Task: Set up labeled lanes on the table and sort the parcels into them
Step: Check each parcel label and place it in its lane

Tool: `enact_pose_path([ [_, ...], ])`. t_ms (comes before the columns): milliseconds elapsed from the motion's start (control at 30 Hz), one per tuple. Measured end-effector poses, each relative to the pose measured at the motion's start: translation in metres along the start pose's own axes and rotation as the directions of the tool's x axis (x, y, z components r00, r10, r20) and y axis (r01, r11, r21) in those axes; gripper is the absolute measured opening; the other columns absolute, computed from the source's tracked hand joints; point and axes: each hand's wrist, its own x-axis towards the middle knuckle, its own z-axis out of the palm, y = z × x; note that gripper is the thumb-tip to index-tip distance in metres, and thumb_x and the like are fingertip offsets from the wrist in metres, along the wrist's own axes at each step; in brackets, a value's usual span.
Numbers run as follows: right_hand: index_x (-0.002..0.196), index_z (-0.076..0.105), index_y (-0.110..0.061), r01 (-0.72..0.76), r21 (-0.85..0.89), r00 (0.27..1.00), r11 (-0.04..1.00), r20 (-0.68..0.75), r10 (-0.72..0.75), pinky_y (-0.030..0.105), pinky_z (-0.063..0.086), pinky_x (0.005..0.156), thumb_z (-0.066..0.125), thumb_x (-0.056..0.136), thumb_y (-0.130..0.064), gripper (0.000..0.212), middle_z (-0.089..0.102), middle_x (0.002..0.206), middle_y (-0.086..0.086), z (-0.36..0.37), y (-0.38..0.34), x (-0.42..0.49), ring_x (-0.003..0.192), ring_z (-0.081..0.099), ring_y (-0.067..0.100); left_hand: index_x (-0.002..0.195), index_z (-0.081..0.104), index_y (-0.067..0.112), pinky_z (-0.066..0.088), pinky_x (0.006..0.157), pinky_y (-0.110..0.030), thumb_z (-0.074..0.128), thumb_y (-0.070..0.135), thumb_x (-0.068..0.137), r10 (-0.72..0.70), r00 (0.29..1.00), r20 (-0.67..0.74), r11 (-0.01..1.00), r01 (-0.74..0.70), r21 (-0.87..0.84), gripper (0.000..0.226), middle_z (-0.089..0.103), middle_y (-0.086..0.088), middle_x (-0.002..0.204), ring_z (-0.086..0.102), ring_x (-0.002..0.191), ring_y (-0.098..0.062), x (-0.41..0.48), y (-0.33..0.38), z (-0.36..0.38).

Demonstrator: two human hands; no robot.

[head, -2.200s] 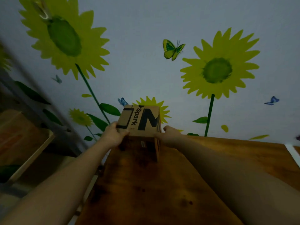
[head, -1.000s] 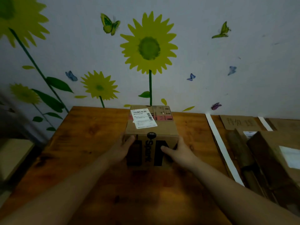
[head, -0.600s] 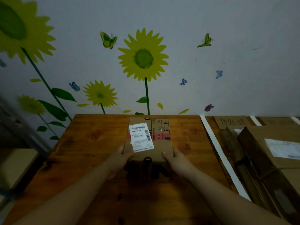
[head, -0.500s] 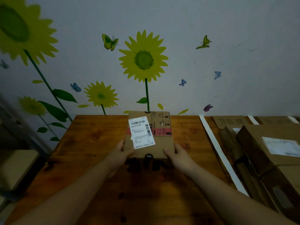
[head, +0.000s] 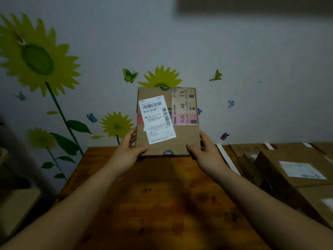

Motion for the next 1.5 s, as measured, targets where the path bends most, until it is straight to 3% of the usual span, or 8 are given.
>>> enact_pose_path([
  [300, 0.126, 0.033, -0.043, 0.084, 0.058, 0.991, 0.995, -0.112, -0.077, 0.034, 0.050, 0.096, 0.057, 0.094, -0.017, 0.047, 0.048, 0.114, -0.023, 0.009, -0.023, -0.022, 0.119, 0.047, 0.011, 0.131, 0.032, 0.041, 0.054, 0.073, -0.016, 0.060, -0.008, 0.083, 0.174, 0.984, 0.036, 0.983, -0.172, -0.059, 0.074, 0.048, 0.018, 0.118, 0.047, 0.120, -0.010, -0.019, 0.013, -0.020],
  [567, 0.123, 0.032, -0.043, 0.063, 0.007, 0.979, 0.998, -0.195, -0.060, 0.014, 0.049, 0.079, 0.057, 0.093, -0.015, 0.047, 0.047, 0.109, -0.027, -0.016, -0.017, -0.055, 0.103, 0.049, -0.002, 0.111, 0.036, 0.049, 0.053, 0.079, -0.020, 0.058, -0.012, 0.083, 0.208, 0.971, 0.116, 0.975, -0.198, -0.098, 0.071, 0.047, 0.013, 0.125, 0.054, 0.110, -0.006, -0.038, 0.009, 0.009],
  [667, 0.122, 0.032, -0.043, 0.062, 0.004, 0.971, 0.998, -0.234, -0.059, 0.022, 0.049, 0.087, 0.058, 0.093, -0.016, 0.047, 0.048, 0.108, -0.026, -0.042, -0.019, -0.070, 0.105, 0.050, 0.000, 0.111, 0.039, 0.046, 0.051, 0.087, -0.029, 0.056, -0.013, 0.083, 0.224, 0.962, 0.157, 0.971, -0.206, -0.124, 0.068, 0.048, 0.018, 0.120, 0.050, 0.122, -0.013, -0.048, 0.017, 0.034],
  [800, 0.126, 0.033, -0.044, 0.044, 0.001, 0.954, 0.999, -0.296, -0.042, 0.044, 0.046, 0.102, 0.059, 0.092, -0.018, 0.050, 0.049, 0.122, -0.015, -0.095, -0.020, -0.096, 0.124, 0.045, 0.015, 0.121, 0.038, 0.039, 0.049, 0.094, -0.037, 0.055, -0.013, 0.084, 0.238, 0.949, 0.209, 0.968, -0.214, -0.131, 0.066, 0.047, 0.012, 0.127, 0.048, 0.126, -0.017, -0.063, 0.031, 0.088],
  [1067, 0.123, 0.035, -0.045, 0.023, -0.017, 0.916, 1.000, -0.401, -0.028, 0.048, 0.047, 0.100, 0.064, 0.088, -0.019, 0.052, 0.051, 0.126, -0.011, -0.248, 0.005, -0.182, 0.123, 0.048, 0.015, 0.127, 0.039, 0.033, 0.053, 0.086, -0.032, 0.064, 0.004, 0.085, 0.285, 0.930, 0.231, 0.957, -0.260, -0.130, 0.057, 0.057, 0.008, 0.120, 0.057, 0.108, -0.009, -0.116, 0.039, 0.268],
  [1200, 0.125, 0.033, -0.034, -0.015, -0.044, 0.890, 0.999, -0.457, -0.007, 0.045, 0.044, 0.104, 0.069, 0.084, -0.016, 0.057, 0.045, 0.111, -0.024, -0.318, 0.017, -0.223, 0.118, 0.042, 0.005, 0.133, 0.041, 0.023, 0.055, 0.064, -0.015, 0.061, 0.002, 0.087, 0.232, 0.932, 0.278, 0.970, -0.201, -0.134, 0.055, 0.060, 0.011, 0.106, 0.060, 0.094, -0.005, -0.145, 0.044, 0.349],
  [1333, 0.139, 0.025, -0.035, -0.049, -0.046, 0.849, 0.998, -0.529, 0.018, 0.046, 0.040, 0.107, 0.071, 0.084, -0.020, 0.073, 0.048, 0.134, -0.007, -0.375, 0.019, -0.243, 0.124, 0.045, 0.013, 0.133, 0.042, 0.029, 0.059, 0.077, -0.034, 0.061, 0.005, 0.088, 0.204, 0.915, 0.348, 0.978, -0.207, -0.027, 0.054, 0.059, 0.005, 0.116, 0.063, 0.100, -0.015, -0.162, 0.052, 0.401],
  [1500, 0.148, 0.007, -0.043, 0.074, 0.047, 0.729, 0.996, -0.684, -0.022, 0.034, 0.055, 0.087, 0.071, 0.083, -0.018, 0.095, 0.032, 0.145, -0.011, -0.439, 0.010, -0.245, 0.119, 0.044, 0.010, 0.126, 0.043, 0.033, 0.059, 0.065, -0.027, 0.060, 0.007, 0.090, 0.236, 0.842, 0.485, 0.948, -0.308, 0.074, 0.048, 0.057, 0.014, 0.103, 0.065, 0.088, -0.010, -0.160, 0.077, 0.448],
])
